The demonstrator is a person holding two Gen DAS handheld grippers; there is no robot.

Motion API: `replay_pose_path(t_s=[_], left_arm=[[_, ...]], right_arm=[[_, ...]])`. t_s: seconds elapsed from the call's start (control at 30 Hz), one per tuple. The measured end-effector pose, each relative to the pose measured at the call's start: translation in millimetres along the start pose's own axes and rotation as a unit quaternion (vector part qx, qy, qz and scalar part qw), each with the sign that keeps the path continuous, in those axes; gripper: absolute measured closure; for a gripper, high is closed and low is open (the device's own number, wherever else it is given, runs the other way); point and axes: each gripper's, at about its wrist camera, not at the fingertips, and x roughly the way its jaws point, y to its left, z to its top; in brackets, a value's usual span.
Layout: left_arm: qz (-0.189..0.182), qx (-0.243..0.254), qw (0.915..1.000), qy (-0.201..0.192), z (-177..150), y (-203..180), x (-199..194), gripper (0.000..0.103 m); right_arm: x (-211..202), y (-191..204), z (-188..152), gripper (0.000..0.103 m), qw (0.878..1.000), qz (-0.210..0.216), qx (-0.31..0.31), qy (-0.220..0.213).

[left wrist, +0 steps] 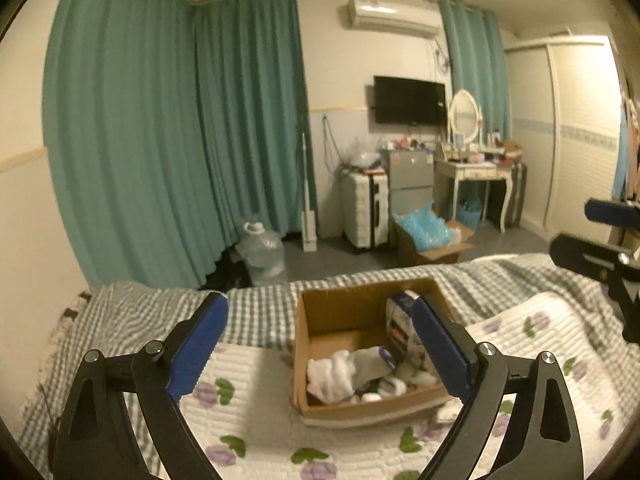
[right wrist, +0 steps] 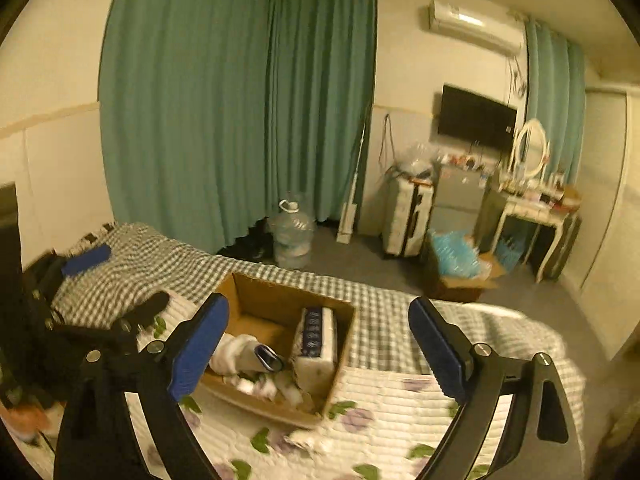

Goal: Organize soft objects
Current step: 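Lower the right tool to the white mask beside the box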

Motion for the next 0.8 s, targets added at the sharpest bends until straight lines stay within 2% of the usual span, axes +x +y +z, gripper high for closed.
replay_pose_path(t_s=[0.13, 0.3, 0.4, 0.63, 0.8], left_arm=[[-0.013, -0.025, 0.9996, 0.009, -19, 7, -11, 0.008], [-0.018, -0.023, 0.9989, 0.036, -55, 6, 4, 0.008], [-0.012, -0.023, 0.9985, 0.048, -78, 3, 15, 0.008], [-0.014, -0.026, 0.9912, 0.129, -146, -13, 78, 0.008], [-0.011, -0.023, 0.9864, 0.163, -174, -23, 113, 0.008]], right_arm=[[-28, 3, -11, 0.01, 1.0, -0.018, -0.005, 0.006], [-28, 1, -58, 0.01, 0.999, -0.018, 0.015, 0.036], [-3, -1, -94, 0.01, 0.997, -0.003, 0.033, 0.07], [96, -3, -184, 0.011, 0.983, 0.004, 0.067, 0.172], [144, -4, -221, 0.016, 0.974, 0.006, 0.084, 0.212]])
